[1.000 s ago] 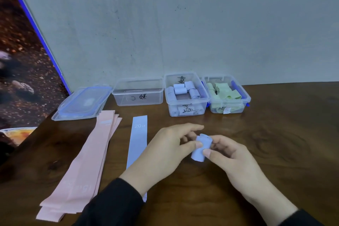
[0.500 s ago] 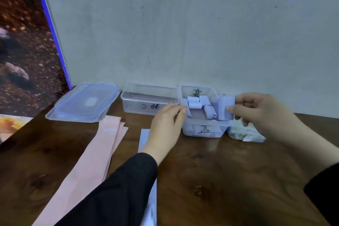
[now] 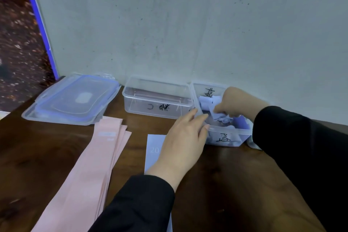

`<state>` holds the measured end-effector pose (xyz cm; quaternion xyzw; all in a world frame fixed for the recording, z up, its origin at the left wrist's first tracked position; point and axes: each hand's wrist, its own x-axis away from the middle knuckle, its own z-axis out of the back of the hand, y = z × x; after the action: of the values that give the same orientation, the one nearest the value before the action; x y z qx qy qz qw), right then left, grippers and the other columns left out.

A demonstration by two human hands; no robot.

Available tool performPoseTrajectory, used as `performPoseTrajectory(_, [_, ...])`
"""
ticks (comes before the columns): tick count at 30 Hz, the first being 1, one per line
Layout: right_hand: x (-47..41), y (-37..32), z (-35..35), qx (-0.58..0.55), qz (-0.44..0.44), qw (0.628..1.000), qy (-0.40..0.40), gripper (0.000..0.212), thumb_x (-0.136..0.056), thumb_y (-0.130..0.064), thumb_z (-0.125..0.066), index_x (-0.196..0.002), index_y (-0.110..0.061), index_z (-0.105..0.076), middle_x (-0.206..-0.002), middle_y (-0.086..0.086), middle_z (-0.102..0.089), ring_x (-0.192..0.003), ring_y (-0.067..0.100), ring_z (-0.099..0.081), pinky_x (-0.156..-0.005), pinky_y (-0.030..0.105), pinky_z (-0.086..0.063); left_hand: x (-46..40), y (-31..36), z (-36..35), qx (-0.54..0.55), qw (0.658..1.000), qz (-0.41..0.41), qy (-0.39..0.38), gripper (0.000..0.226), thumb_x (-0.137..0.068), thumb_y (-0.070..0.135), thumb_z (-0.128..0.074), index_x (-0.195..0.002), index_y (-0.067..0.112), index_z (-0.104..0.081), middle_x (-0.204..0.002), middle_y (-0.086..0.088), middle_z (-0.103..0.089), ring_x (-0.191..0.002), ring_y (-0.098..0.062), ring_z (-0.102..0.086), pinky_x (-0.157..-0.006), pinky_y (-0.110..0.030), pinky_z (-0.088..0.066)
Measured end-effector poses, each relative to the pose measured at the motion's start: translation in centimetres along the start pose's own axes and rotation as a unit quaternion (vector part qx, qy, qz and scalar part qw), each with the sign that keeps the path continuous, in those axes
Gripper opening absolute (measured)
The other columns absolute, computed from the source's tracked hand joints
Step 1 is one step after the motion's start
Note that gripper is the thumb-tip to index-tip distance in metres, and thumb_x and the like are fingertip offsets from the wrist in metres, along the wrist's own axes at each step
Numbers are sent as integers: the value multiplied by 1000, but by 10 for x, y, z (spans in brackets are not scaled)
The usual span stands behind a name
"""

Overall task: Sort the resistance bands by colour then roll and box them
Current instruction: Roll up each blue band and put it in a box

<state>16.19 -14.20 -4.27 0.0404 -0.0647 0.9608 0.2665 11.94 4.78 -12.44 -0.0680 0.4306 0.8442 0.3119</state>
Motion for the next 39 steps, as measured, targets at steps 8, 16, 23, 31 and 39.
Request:
performPoseTrajectory(8, [-8,-7,-22,-31,4,999,-17,16,-73,-13,-63,-70,-11,-47,-49,6,-55,-40,23,-49,-47,23,-38,-1,0,4,34,999,22,-21,39,-103,37,-49,-141,31,-53,-158,12,-35,-141,-11,-37,-109,-26,-33])
performPoseTrajectory(16, [-14,-4,-26,-115,-15,992,-47,20,-79,-14,-67,-65,-5,-55,-48,10,-59,-48,26,-52,-55,31,-46,-2,-1,6,52,998,26,-26,36,-103,37,-51,-138,34,-56,-158,13,-35,-140,-9,-38,-106,-23,-33])
performPoseTrajectory(23, [-18,0,-30,-191,-48,978,-69,20,-83,-9,-70,-71,-1,-56,-56,16,-55,-45,24,-48,-48,27,-44,-1,-1,6,63,997,30,-27,35,-102,38,-52,-136,36,-57,-159,14,-34,-134,-10,-46,-105,-25,-37])
performPoseTrajectory(31, [-22,2,-28,-166,-31,984,-61,25,-85,-18,-73,-70,-3,-59,-56,16,-59,-48,26,-50,-57,32,-44,-2,-4,3,55,998,18,-25,36,-102,39,-51,-138,37,-55,-159,13,-34,-128,-12,-52,-105,-30,-44])
performPoseTrajectory(39, [-7,-3,-11,-207,-44,975,-69,18,-90,-5,-63,-74,1,-58,-62,17,-59,-50,28,-47,-57,34,-38,-3,-8,1,26,999,6,-21,41,-103,41,-49,-144,34,-50,-159,11,-35,-141,-10,-37,-108,-24,-33])
